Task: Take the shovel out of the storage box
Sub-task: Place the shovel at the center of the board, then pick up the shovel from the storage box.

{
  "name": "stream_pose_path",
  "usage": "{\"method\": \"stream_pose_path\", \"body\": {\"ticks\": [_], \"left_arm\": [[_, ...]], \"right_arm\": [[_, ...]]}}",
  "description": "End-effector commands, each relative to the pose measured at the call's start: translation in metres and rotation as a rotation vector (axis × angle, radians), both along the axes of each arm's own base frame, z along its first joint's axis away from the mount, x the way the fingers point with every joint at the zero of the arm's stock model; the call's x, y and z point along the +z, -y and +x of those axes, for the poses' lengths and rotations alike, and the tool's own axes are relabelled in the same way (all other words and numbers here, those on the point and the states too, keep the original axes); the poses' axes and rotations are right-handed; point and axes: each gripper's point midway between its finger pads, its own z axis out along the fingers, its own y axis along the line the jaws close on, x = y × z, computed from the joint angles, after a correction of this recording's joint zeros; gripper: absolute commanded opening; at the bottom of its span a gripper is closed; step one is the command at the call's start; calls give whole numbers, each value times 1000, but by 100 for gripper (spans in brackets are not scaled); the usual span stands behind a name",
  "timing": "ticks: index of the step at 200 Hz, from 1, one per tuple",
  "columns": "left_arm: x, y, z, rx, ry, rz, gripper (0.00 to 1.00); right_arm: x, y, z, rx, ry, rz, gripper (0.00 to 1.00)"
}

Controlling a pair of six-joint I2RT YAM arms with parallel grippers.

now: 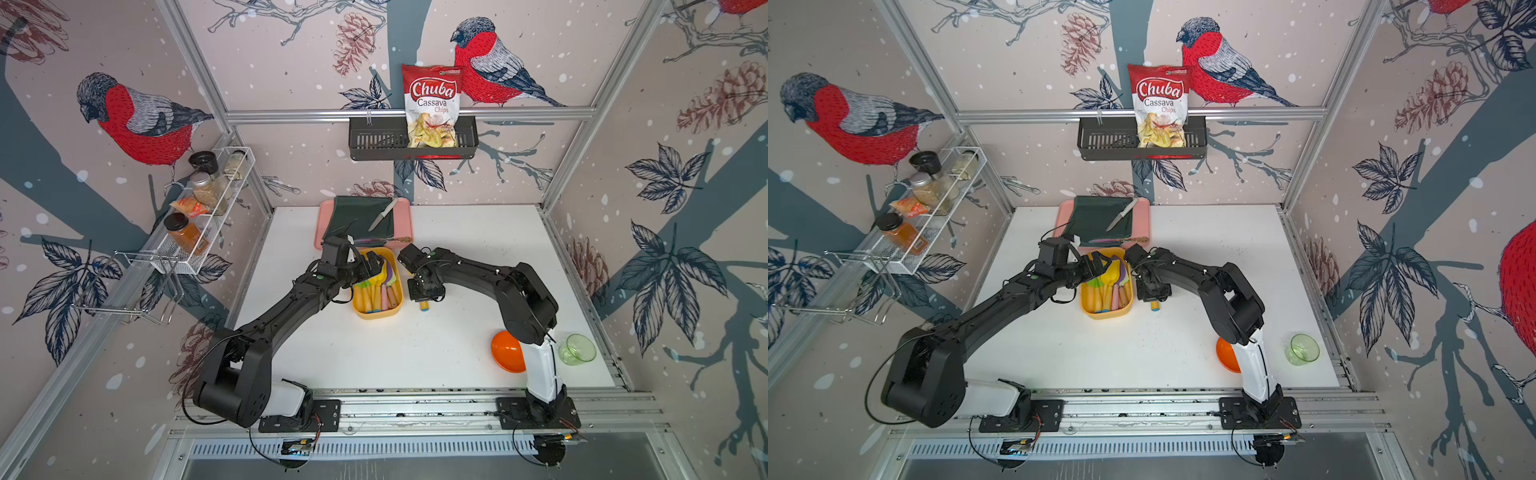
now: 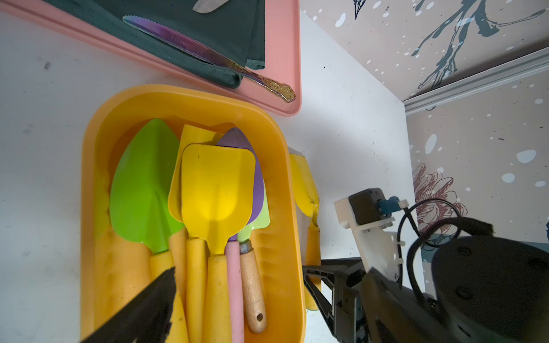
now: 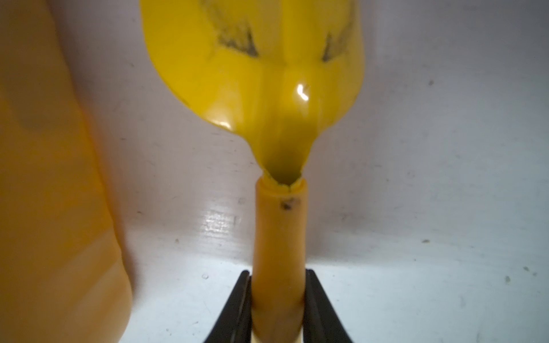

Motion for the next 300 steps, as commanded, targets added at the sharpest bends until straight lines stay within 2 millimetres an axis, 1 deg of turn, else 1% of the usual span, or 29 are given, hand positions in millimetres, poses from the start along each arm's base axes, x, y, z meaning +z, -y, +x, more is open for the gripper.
{"method": "stream_pose_path", "body": {"ticks": [1, 16, 53, 73, 101, 131, 145, 159, 184, 187, 206, 217, 234, 244, 256, 267, 269, 272, 292, 300], "left_arm": [[1, 1, 0, -21, 6, 8, 98], [2, 1, -1, -23, 9, 9, 98], [-2, 0, -4, -26, -3, 15, 98], [-4, 1, -4, -28, -10, 15, 98], [-4, 0, -5, -29, -13, 20, 98], [-8, 1, -7, -38, -30, 18, 98], [-10, 2, -9, -41, -37, 18, 98], [-12, 2, -12, -44, -46, 21, 98], [-19, 5, -19, -56, -63, 39, 98], [-21, 6, -20, -58, -67, 43, 98], [-31, 13, -24, -82, -99, 72, 98], [-40, 15, -26, -92, -122, 116, 98], [-53, 19, -27, -110, -159, 183, 94], [-59, 20, -28, -115, -179, 231, 93], [-64, 22, -28, -116, -189, 295, 90], [-73, 24, -33, -128, -211, 327, 87], [-67, 27, -29, -129, -198, 320, 87], [-65, 30, -28, -132, -196, 318, 87], [-67, 33, -26, -133, -204, 344, 84], [-67, 32, -26, -128, -205, 357, 81]], "right_arm": [[-2, 4, -7, -12, -38, -30, 27], [-2, 3, -8, -10, -40, -35, 31], [-6, 0, -9, -6, -46, -41, 37], [-6, -1, -9, -5, -49, -42, 45], [-3, -2, -9, -4, -44, -34, 44], [4, -9, -10, 1, -39, 18, 43], [5, -7, -12, 3, -41, 19, 43], [11, -5, -13, 2, -26, 32, 43], [34, -7, -11, 7, 31, 136, 43], [40, -9, -9, 11, 42, 161, 43], [62, -11, -8, 29, 91, 284, 52], [83, -13, -8, 59, 149, 377, 54], [115, -7, -6, 72, 223, 517, 59], [133, 0, -3, 67, 266, 583, 60], [152, 9, 0, 62, 326, 629, 60], [167, 20, 2, 52, 392, 645, 60], [170, 22, 3, 49, 405, 645, 60], [173, 25, 4, 44, 423, 650, 60], [192, 36, 4, 42, 501, 685, 61], [198, 37, 3, 54, 520, 698, 62]]}}
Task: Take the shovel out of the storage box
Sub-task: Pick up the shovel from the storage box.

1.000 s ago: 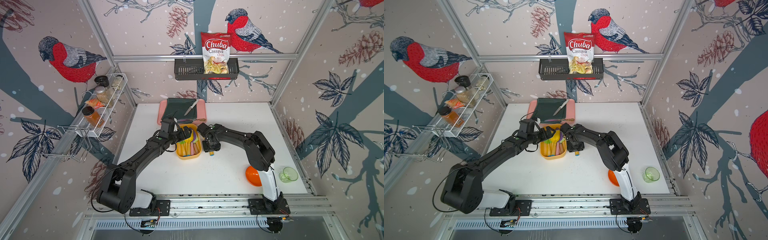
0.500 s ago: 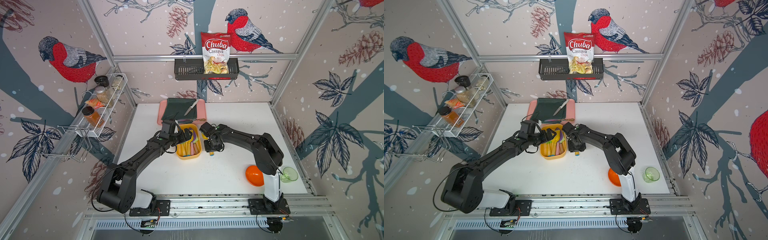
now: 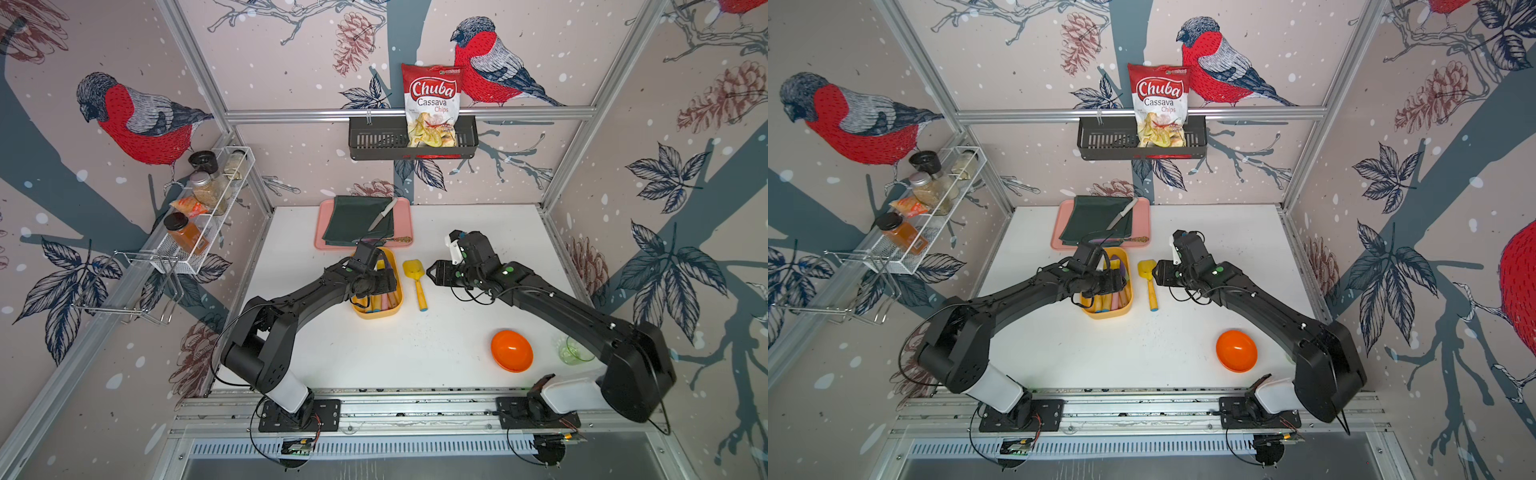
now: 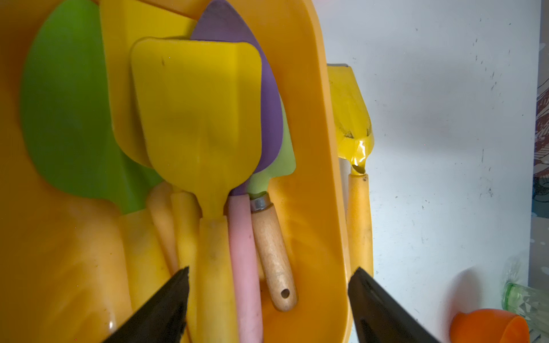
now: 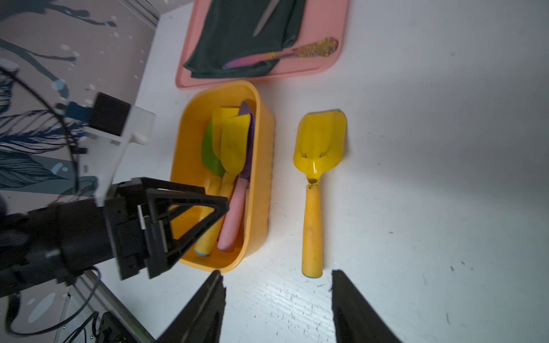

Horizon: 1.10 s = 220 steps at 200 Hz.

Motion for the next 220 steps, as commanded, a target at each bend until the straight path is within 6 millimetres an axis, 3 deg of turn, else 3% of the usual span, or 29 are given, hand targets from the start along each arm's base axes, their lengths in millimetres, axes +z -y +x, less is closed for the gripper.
{"method": "stream_pose_path", "body": {"ticks": [1, 51, 108, 132, 148, 165, 190, 203, 220], "left_arm": [[-5, -10, -1, 10, -9, 91, 81], [-16, -22, 2, 44, -15, 223, 75], [-44, -21, 8, 22, -84, 279, 56], [-54, -19, 7, 8, -119, 267, 35], [-56, -18, 6, 4, -127, 257, 31], [-59, -19, 5, 5, -132, 255, 10], [-60, -20, 3, 7, -134, 246, 7], [-57, -19, 3, 7, -127, 238, 0], [-50, -19, 4, 9, -114, 229, 0]], "right_arm": [[31, 0, 8, 11, 129, 73, 62], [56, 9, 1, 1, 226, 125, 62], [64, 7, -6, 23, 227, 189, 62], [70, 10, -8, 14, 250, 222, 62], [71, 12, -9, 11, 252, 223, 62], [68, 13, -10, 8, 249, 219, 62], [63, 13, -10, 10, 239, 213, 62], [63, 11, -10, 15, 233, 217, 62], [60, 8, -11, 21, 225, 219, 62]]}}
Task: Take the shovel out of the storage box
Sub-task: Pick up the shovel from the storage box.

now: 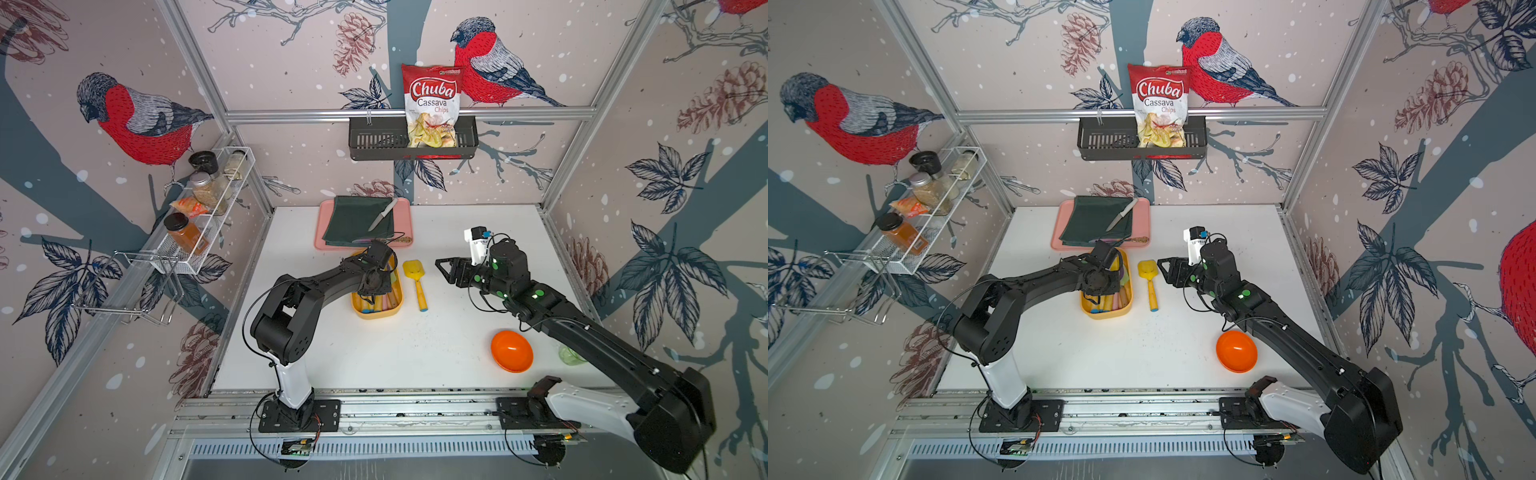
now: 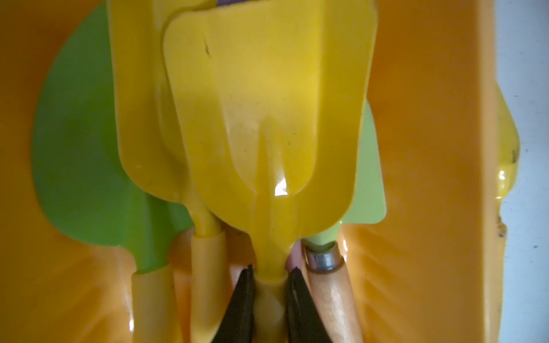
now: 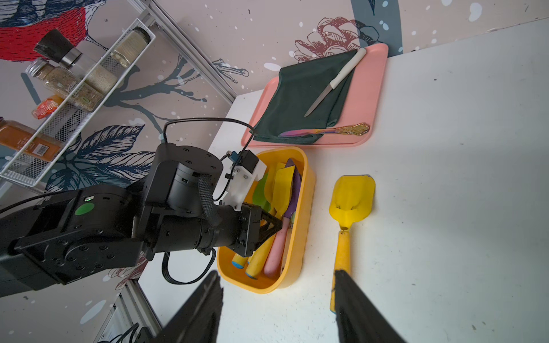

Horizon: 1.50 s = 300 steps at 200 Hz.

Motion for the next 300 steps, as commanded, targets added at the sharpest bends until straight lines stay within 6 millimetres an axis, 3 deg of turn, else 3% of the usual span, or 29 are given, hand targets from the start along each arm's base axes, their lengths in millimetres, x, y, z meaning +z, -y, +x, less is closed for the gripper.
{"method": "stream_pose_path", "body": {"ticks": [1, 46, 78, 144, 163, 191, 227, 253, 300], "left_arm": [[1, -6, -11, -4, -37, 10, 0], [32, -1, -5, -8, 25, -110, 0], [70, 5, -1, -19, 112, -277, 0], [166, 12, -4, -81, 396, -698, 0], [194, 14, -12, -107, 469, -869, 0], [228, 15, -26, -165, 545, -1045, 0], [251, 13, -36, -196, 601, -1134, 0], [252, 14, -39, -212, 603, -1152, 0], [249, 15, -40, -217, 595, -1187, 0]], "right_arm": [[4, -6, 1, 15, 8, 25, 62], [-7, -22, -2, 74, -19, 35, 62], [-10, -39, -5, 133, -23, 48, 62], [-23, -103, -20, 373, -79, 97, 60], [-20, -122, -28, 482, -91, 147, 59], [-8, -134, -34, 576, -66, 219, 57], [-1, -146, -36, 657, -79, 273, 56], [8, -151, -41, 703, -68, 311, 51], [6, -154, -45, 734, -87, 324, 37]]}}
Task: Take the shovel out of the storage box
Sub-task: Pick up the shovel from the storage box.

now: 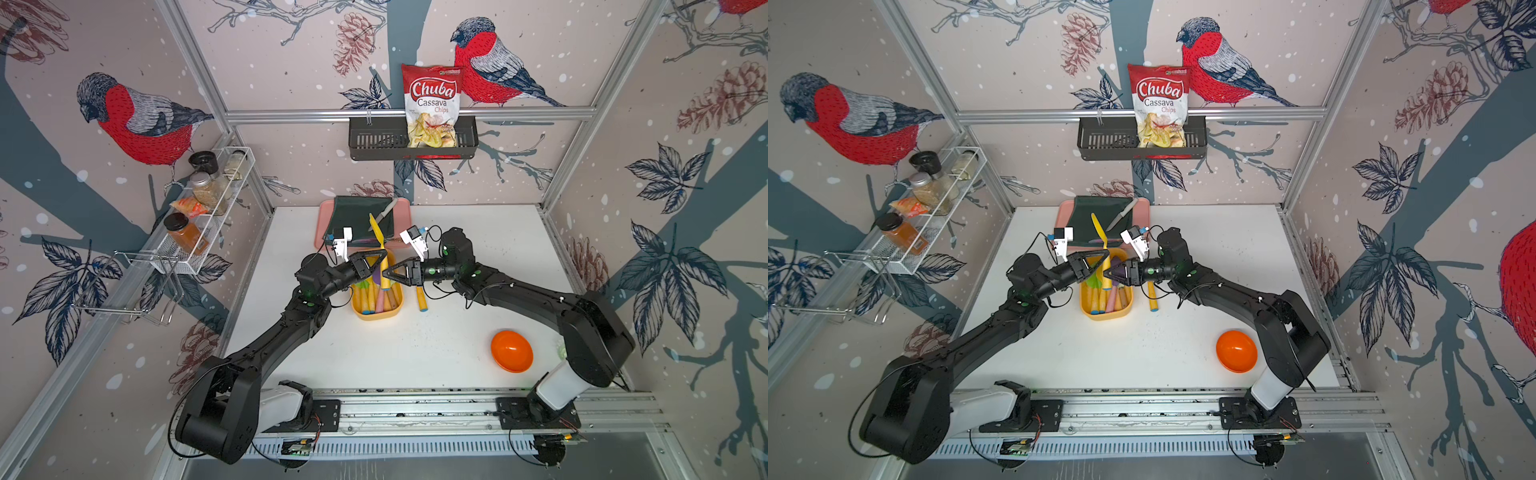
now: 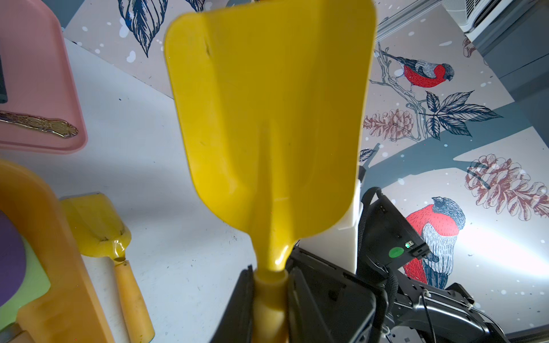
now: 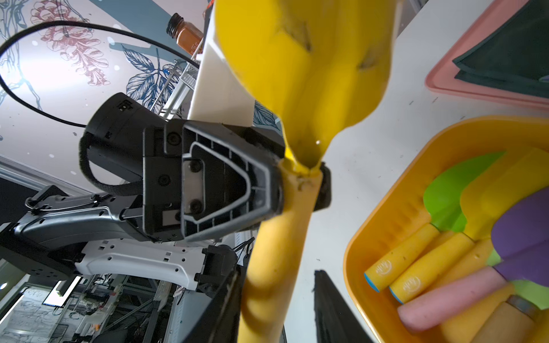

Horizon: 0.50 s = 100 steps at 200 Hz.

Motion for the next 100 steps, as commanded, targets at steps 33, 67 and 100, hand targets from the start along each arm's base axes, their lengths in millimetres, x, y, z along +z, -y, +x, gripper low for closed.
{"method": "stream_pose_path", "body": {"ticks": [33, 67, 100], "left_arm": [[15, 3, -9, -50, 82, -84, 0], [12, 3, -10, -51, 87, -67, 0], [9, 2, -9, -39, 88, -33, 17]], "right_arm": [[5, -8, -9, 72, -4, 41, 30], [3, -9, -9, 74, -5, 31, 18], [0, -9, -8, 64, -8, 20, 14]]}}
